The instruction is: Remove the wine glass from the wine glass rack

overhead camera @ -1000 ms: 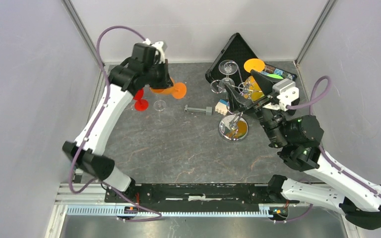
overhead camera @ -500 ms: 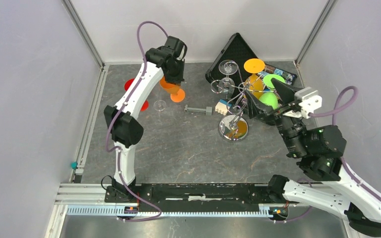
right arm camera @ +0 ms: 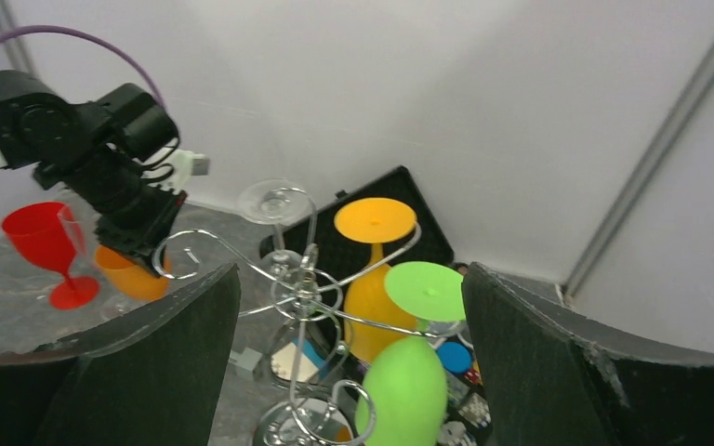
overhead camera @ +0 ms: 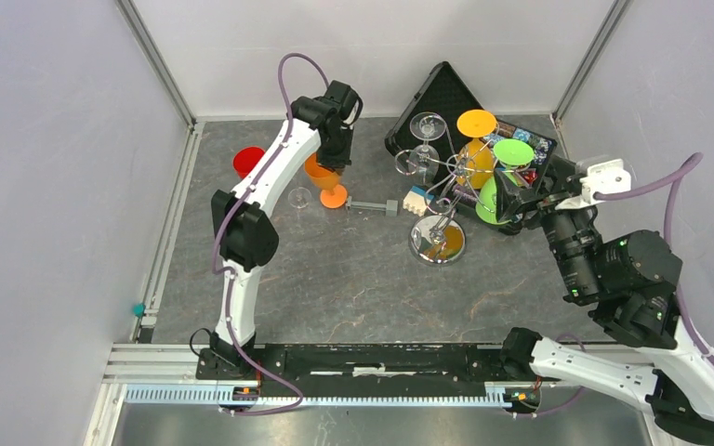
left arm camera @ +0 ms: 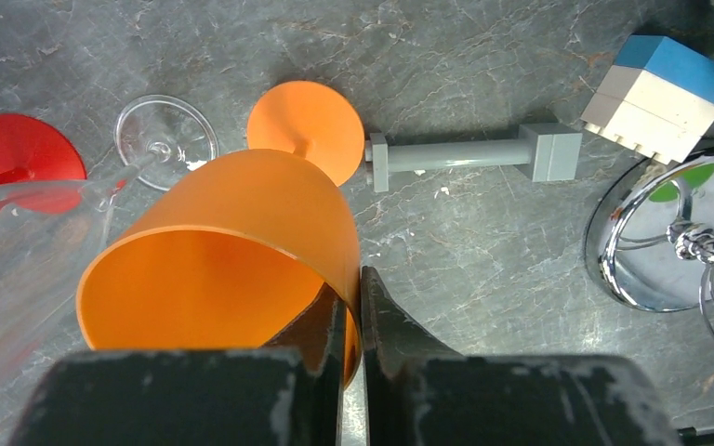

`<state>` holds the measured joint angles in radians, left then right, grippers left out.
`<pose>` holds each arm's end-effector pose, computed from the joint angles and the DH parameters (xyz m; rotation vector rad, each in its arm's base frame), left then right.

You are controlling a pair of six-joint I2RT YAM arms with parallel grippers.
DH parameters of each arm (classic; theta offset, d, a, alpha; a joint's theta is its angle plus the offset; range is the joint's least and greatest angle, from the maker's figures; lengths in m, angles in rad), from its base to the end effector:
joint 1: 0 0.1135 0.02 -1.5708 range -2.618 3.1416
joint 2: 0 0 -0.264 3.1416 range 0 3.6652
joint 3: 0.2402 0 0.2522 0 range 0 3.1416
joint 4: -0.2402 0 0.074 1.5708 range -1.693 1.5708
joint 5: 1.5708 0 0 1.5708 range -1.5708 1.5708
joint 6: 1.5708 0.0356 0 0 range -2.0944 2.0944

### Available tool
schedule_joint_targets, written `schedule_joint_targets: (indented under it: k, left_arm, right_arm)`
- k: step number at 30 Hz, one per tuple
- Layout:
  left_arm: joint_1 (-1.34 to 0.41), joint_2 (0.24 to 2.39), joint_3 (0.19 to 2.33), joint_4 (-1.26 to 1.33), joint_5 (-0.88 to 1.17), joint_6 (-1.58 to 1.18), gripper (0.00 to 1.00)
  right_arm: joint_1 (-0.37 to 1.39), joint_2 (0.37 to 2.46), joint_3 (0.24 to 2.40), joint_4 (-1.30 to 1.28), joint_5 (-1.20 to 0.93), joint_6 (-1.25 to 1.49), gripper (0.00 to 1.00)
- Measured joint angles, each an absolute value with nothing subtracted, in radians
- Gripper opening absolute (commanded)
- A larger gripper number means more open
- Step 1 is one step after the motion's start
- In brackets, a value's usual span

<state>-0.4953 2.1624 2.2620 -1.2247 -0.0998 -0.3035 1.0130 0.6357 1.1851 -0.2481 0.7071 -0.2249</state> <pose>0.3995 -0.2118 0.3180 0.2274 2.6813 -0.1133 0.0628 0.0570 0.4793 -0.2070 1.3304 0.2174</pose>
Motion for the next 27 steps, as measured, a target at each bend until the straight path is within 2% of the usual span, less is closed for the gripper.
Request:
schedule_joint_targets:
  k: [5, 7, 11, 13, 20, 27]
  left_arm:
    - [-0.495, 2.184, 2.262, -1.224, -0.108, -0.294, 0.11]
    - [-0.495, 2.193, 2.262, -1.223, -0.116, -0.287, 0.14]
    - [-0.495, 2.2, 2.262, -1.219, -0.13, -0.282, 0.35]
    - [-0.495, 2.2, 2.266, -1.216, -0.131, -0.275, 0.38]
    - [-0.495, 2.177, 2.268, -1.183, -0.118, -0.257, 0.64]
    - [-0.495, 1.986, 2.163, -1.078, -0.043, -0.241, 0.84]
  right_arm:
    - [1.013, 0.667, 1.283, -0.373, 0.844, -0.234, 0.95]
    - [1.013, 0.68, 1.312, -0.41, 0.886, -0.235, 0.95]
    - [1.013, 0.709, 1.338, -0.458, 0.944, -0.236, 0.96]
    - [1.013, 0.725, 1.341, -0.479, 0.956, -0.235, 0.96]
    - [1.013, 0.807, 1.4, -0.541, 1.015, -0.231, 0.97]
    - [1.013, 0.986, 1.648, -0.657, 1.09, -0.203, 0.98]
